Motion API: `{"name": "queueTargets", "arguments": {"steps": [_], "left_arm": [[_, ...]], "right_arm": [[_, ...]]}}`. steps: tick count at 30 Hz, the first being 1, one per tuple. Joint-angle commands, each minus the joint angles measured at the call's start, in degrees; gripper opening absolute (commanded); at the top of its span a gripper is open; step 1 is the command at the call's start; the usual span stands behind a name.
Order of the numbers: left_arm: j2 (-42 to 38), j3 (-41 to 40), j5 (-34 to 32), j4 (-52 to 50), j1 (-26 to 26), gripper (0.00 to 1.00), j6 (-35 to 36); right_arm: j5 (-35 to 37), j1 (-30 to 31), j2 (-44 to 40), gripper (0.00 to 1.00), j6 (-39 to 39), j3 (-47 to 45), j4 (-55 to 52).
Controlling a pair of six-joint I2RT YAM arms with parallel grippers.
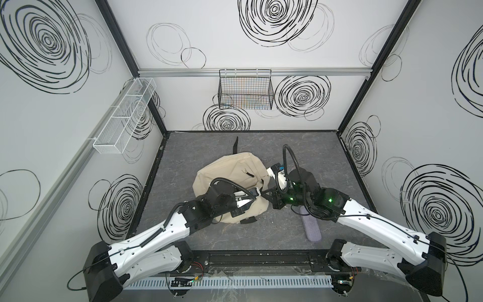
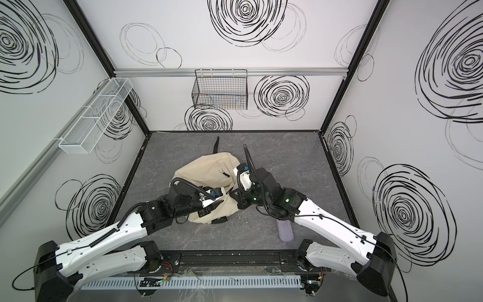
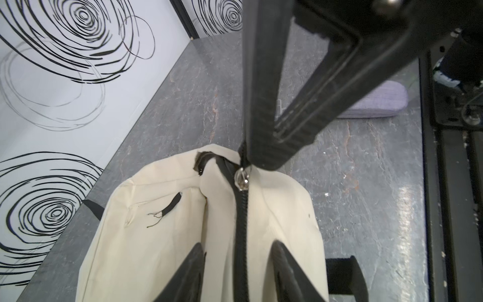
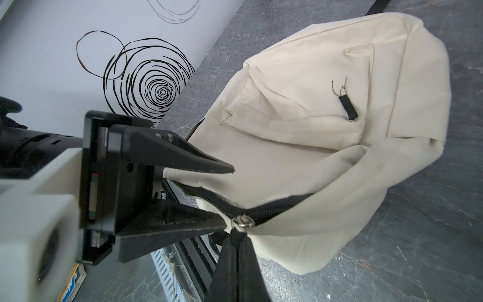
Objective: Pack books, pencil case, and school supplies into a backpack
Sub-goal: Zip the student bag at the center of the table.
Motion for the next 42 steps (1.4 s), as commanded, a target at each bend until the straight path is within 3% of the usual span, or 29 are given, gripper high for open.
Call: {"name": "queueTargets", "arguments": {"steps": [1, 4, 9, 16, 22, 32, 38, 42], "left_arm": [[0.45, 0.6, 1.73, -0.89, 0.36, 0.31, -0.03], [0.18, 0.71, 1.38, -1.02, 0.43, 0.0, -0.01], [-4.28, -1.63, 0.28, -0.25, 0.78, 0.0, -0.49], [-15.69, -6.92, 1.17, -0.69, 5.82, 0.0, -1.52], [-25.0, -10.39, 5.39, -2.04, 6.32, 0.0, -1.45], [-29.32, -11.17, 3.93, -5.86, 6.27, 0.0, 2.91], [-30.78, -10.9, 2.27, -6.72, 6.25, 0.0, 3.98], [-30.17, -9.9, -4.08, -6.83, 6.47, 0.0, 4.29]], "right_arm": [[0.37, 0.56, -2.48, 0.0, -0.33, 2.62, 4.42], [1.72, 0.57, -2.23, 0.0, -0.92, 2.84, 3.46], [6.53, -1.54, -2.04, 0.0, -3.44, 1.12, 0.67], [0.78, -16.17, -0.94, 0.0, -9.12, -8.02, 2.31], [2.12, -21.83, 5.53, 0.0, -12.57, -11.15, 5.55], [6.42, -28.13, 24.59, 0.0, -16.01, -3.83, 3.21], [9.13, -28.81, 28.75, 0.0, -13.81, -2.53, 6.15], [11.78, -31.42, 28.71, 0.0, -10.51, -2.21, 4.9]]}}
